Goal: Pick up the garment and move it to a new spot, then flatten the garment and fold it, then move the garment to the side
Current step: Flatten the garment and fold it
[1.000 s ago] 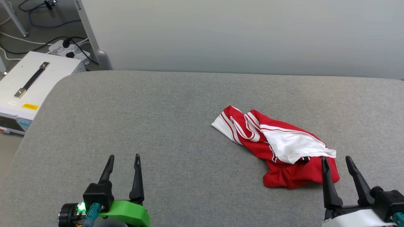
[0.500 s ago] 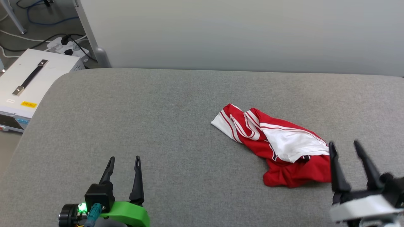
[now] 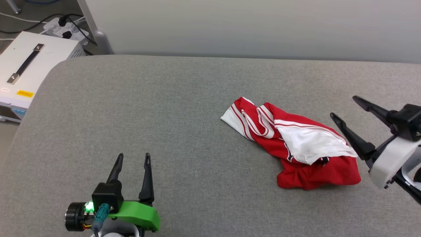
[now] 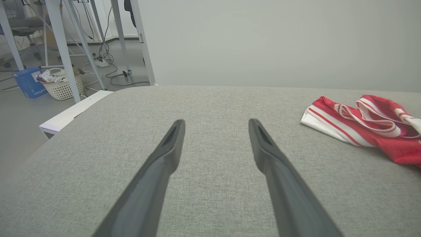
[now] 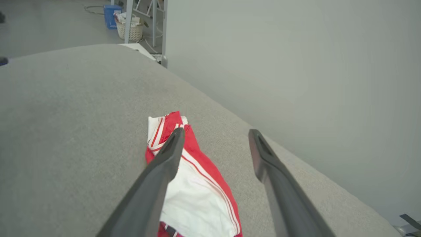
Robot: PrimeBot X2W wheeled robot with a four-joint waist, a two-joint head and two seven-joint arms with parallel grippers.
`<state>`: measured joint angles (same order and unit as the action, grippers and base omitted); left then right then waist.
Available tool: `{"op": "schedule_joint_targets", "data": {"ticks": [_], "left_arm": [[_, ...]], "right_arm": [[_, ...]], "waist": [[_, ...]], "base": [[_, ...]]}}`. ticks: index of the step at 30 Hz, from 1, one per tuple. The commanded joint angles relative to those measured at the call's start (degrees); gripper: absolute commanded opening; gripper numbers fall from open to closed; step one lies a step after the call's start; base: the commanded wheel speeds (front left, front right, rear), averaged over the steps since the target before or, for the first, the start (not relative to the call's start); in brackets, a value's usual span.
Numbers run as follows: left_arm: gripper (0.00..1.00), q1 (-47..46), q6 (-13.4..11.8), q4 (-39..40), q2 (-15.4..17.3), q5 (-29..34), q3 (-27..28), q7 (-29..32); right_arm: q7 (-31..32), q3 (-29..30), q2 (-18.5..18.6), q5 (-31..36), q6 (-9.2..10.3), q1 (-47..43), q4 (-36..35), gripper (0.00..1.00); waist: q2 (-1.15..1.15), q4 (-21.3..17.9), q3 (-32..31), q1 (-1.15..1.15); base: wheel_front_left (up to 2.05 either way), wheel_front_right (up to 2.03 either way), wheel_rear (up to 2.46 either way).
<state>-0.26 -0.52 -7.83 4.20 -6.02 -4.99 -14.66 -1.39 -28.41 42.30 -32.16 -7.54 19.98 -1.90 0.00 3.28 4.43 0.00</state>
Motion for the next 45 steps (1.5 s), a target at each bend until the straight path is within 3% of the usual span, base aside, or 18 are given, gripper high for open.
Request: {"op": "schedule_joint_targets", "data": {"ticks": [1, 7, 12, 20, 26, 27, 28, 33, 39, 45], "left_arm": [[1.0, -1.43, 0.3, 0.08, -0.28, 0.34, 0.28, -0.34], [1.0, -3.07, 0.59, 0.47, -0.74, 0.57, 0.44, -0.34], [1.0, -5.1, 0.66, 0.74, -1.05, 0.54, -0.07, -0.34], [1.0, -7.8, 0.01, 0.86, -1.28, -0.08, -1.18, -0.34], [1.0, -7.82, -0.76, 0.48, -1.31, -0.57, -1.22, -0.34], [1.0, -7.67, -0.8, 0.28, -1.31, -0.58, -1.13, -0.34], [1.0, -7.48, -0.8, 0.1, -1.31, -0.59, -1.06, -0.34], [1.0, -6.18, -0.67, -0.27, -1.32, -0.47, -0.69, -0.34], [1.0, -5.17, -0.36, -0.14, -1.32, -0.28, -0.33, -0.34], [1.0, -4.98, -0.25, 0.08, -1.32, -0.21, -0.4, -0.34]], "right_arm": [[4.02, -3.72, 2.88, -3.26, 0.05, 2.59, -1.08, 1.0], [21.76, -17.24, 12.82, -13.77, 0.05, 10.72, -4.43, 1.0], [28.36, -24.03, 15.1, -15.86, 0.05, 16.44, -3.34, 1.0], [29.18, -36.07, 12.36, -16.31, 0.05, 20.59, 5.44, 1.0], [20.8, -40.49, 9.16, -17.29, 0.05, 22.31, 11.93, 1.0], [18.86, -40.86, 8.56, -18.03, 0.05, 22.51, 12.19, 0.11], [17.06, -40.92, 8.14, -19.31, 0.05, 22.56, 12.55, 0.0], [10.51, -38.66, 7.63, -27.18, 0.05, 21.95, 11.19, 0.0], [3.94, -32.66, 10.16, -38.66, 0.05, 18.13, 8.54, 0.0], [-2.63, -26.16, 11.9, -52.73, 0.05, 10.89, 11.35, 0.0]], "waist": [[0.0, 0.13, 0.94, 0.0], [0.0, 1.18, 3.87, 0.0], [0.0, 3.09, 7.54, 0.0], [0.0, 5.22, 12.23, 0.0], [0.0, 4.35, 11.78, 0.0], [0.0, 3.95, 11.19, 0.0], [0.0, 3.56, 10.61, 0.0], [0.0, 1.63, 7.67, 0.0], [0.0, -0.1, 5.96, 0.0], [0.0, -0.71, 6.17, 0.0]], "base": [[0.0, 0.0, 0.0], [0.0, 0.0, 0.0], [0.0, 0.0, 0.0], [0.0, 0.0, 0.0], [0.0, 0.0, 0.0], [0.0, 0.0, 0.0], [0.0, 0.0, 0.0], [0.0, 0.0, 0.0], [0.0, 0.0, 0.0], [0.0, 0.0, 0.0]]}}
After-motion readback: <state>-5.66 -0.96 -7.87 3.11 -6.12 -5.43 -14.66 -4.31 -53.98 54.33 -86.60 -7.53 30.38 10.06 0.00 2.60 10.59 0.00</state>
